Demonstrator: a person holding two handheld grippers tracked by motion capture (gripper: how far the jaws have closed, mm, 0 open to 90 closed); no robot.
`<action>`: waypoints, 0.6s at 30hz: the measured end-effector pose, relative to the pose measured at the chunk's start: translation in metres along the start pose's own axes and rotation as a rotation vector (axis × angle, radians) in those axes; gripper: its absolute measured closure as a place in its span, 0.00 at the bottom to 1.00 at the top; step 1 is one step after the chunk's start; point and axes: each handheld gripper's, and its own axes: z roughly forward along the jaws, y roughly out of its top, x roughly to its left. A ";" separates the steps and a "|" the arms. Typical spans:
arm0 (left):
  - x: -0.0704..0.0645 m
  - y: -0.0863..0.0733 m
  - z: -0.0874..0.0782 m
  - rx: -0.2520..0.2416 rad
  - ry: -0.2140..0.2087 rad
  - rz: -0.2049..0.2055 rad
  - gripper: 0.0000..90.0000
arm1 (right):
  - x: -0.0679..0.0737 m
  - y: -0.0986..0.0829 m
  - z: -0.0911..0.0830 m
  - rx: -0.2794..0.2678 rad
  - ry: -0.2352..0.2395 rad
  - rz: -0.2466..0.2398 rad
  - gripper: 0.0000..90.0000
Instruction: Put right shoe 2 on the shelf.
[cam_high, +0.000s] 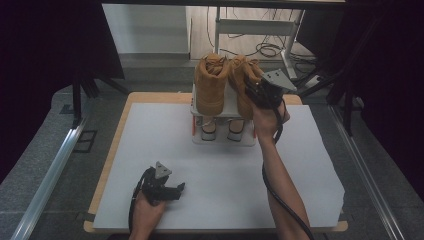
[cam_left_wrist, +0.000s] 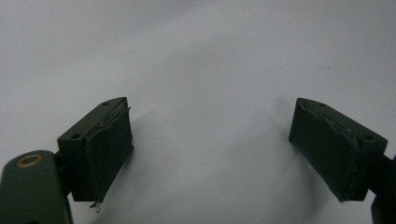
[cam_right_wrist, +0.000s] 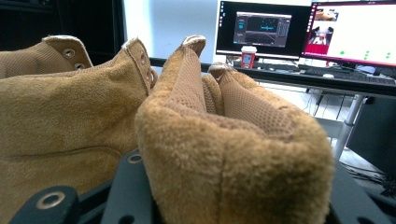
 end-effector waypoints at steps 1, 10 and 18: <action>0.000 0.000 0.000 0.000 0.000 0.000 0.15 | 0.000 0.000 0.002 0.001 0.000 0.000 0.62; 0.000 0.000 0.000 0.000 0.000 0.000 0.15 | 0.005 -0.001 0.012 0.009 -0.004 -0.016 0.58; 0.000 0.000 0.000 -0.001 0.001 0.002 0.15 | 0.009 -0.003 0.013 -0.001 -0.023 -0.049 0.33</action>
